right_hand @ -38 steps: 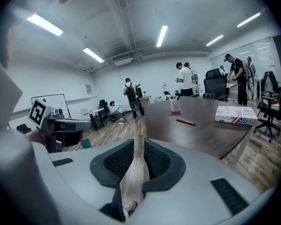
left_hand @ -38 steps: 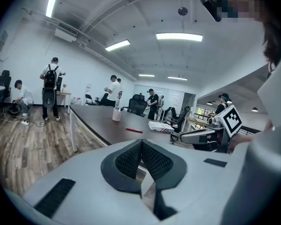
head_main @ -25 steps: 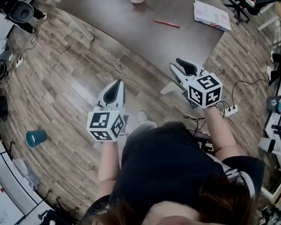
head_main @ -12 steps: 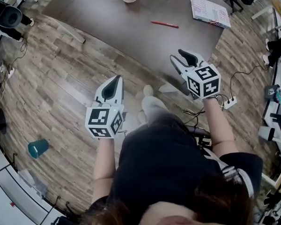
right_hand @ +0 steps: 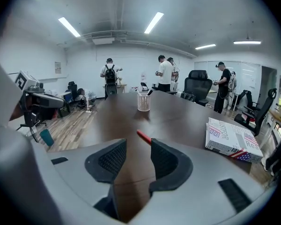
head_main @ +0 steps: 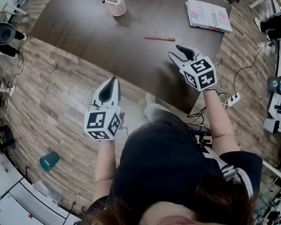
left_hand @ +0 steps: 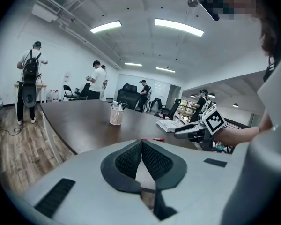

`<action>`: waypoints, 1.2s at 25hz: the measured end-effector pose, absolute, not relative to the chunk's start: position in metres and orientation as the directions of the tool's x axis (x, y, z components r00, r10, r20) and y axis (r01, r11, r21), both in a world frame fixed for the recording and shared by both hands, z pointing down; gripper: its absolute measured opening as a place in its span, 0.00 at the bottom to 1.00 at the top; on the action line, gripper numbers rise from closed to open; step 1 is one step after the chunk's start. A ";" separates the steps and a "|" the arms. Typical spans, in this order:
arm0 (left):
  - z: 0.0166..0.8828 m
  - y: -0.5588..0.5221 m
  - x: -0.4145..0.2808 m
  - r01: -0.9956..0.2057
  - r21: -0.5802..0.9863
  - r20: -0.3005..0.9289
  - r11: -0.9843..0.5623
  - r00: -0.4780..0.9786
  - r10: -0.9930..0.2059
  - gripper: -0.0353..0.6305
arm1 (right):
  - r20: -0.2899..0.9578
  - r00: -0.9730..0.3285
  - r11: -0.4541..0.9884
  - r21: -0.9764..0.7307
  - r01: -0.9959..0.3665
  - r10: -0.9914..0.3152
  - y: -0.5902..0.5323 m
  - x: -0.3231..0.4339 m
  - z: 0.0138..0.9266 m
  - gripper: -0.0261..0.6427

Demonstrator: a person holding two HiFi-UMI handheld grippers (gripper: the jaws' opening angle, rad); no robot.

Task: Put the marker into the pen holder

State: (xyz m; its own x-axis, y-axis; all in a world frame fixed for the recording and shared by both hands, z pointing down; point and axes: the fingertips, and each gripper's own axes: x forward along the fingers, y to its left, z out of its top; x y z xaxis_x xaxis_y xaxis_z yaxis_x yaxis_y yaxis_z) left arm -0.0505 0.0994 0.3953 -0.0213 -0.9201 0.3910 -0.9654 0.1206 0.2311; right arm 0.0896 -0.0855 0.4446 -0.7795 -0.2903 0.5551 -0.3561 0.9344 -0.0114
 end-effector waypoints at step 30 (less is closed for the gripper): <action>0.460 -0.038 -0.054 -0.967 0.252 0.521 0.036 0.104 -0.847 0.09 | 0.711 -0.694 0.989 0.021 -0.146 -0.117 -0.148 0.066 0.539 0.17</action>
